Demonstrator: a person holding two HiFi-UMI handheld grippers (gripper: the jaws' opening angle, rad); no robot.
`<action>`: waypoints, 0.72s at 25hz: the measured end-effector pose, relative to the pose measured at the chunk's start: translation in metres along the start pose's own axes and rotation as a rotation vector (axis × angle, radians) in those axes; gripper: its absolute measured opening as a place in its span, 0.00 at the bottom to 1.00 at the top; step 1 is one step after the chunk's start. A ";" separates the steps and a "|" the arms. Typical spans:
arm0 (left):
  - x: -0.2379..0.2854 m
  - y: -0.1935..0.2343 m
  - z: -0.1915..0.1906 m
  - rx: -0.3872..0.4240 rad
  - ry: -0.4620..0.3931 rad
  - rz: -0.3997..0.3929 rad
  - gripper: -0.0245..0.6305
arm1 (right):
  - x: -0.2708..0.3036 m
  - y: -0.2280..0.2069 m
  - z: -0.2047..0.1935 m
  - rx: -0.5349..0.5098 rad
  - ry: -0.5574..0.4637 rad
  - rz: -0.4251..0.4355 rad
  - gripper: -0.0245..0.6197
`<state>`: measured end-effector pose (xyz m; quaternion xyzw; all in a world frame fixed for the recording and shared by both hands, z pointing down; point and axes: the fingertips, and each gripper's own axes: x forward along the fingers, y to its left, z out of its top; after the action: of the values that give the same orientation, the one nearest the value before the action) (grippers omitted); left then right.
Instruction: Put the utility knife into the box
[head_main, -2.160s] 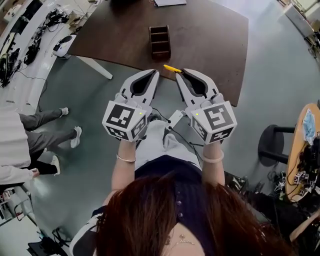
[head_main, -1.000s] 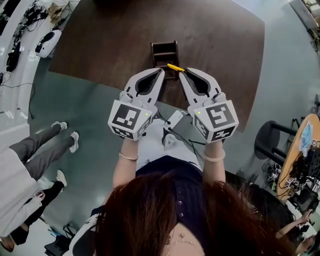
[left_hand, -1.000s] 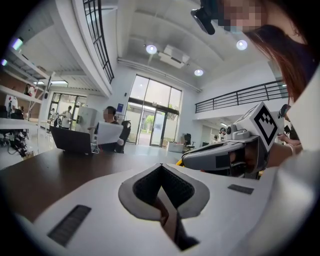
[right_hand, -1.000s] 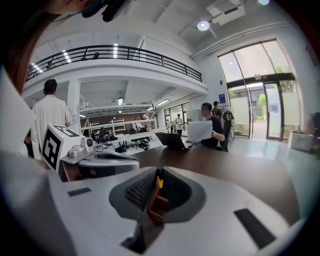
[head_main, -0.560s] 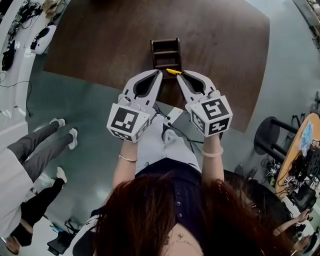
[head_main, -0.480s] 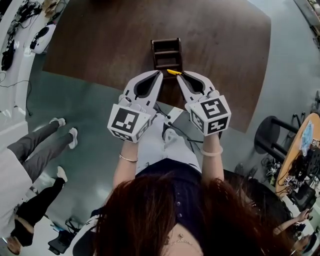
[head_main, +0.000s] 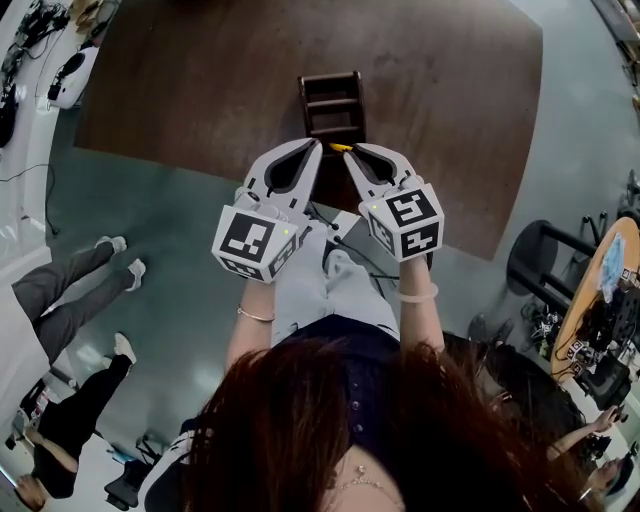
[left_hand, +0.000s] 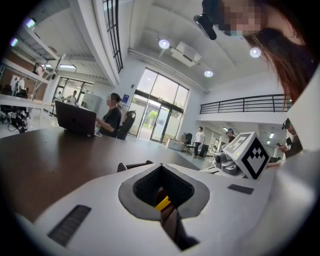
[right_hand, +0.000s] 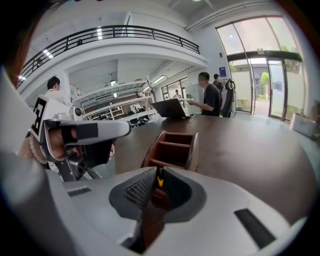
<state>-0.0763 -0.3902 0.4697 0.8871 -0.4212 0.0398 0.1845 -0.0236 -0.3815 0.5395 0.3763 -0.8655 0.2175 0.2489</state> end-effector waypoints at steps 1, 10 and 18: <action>0.001 0.001 0.000 -0.004 0.001 -0.001 0.03 | 0.002 -0.001 0.000 0.003 0.003 -0.002 0.11; -0.002 0.005 0.003 -0.010 -0.005 -0.005 0.03 | 0.003 -0.004 0.001 0.005 -0.003 -0.030 0.12; -0.007 -0.015 0.032 0.040 -0.053 -0.023 0.03 | -0.041 -0.005 0.049 -0.004 -0.158 -0.050 0.11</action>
<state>-0.0717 -0.3882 0.4338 0.8961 -0.4149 0.0225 0.1560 -0.0081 -0.3900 0.4777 0.4131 -0.8733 0.1790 0.1862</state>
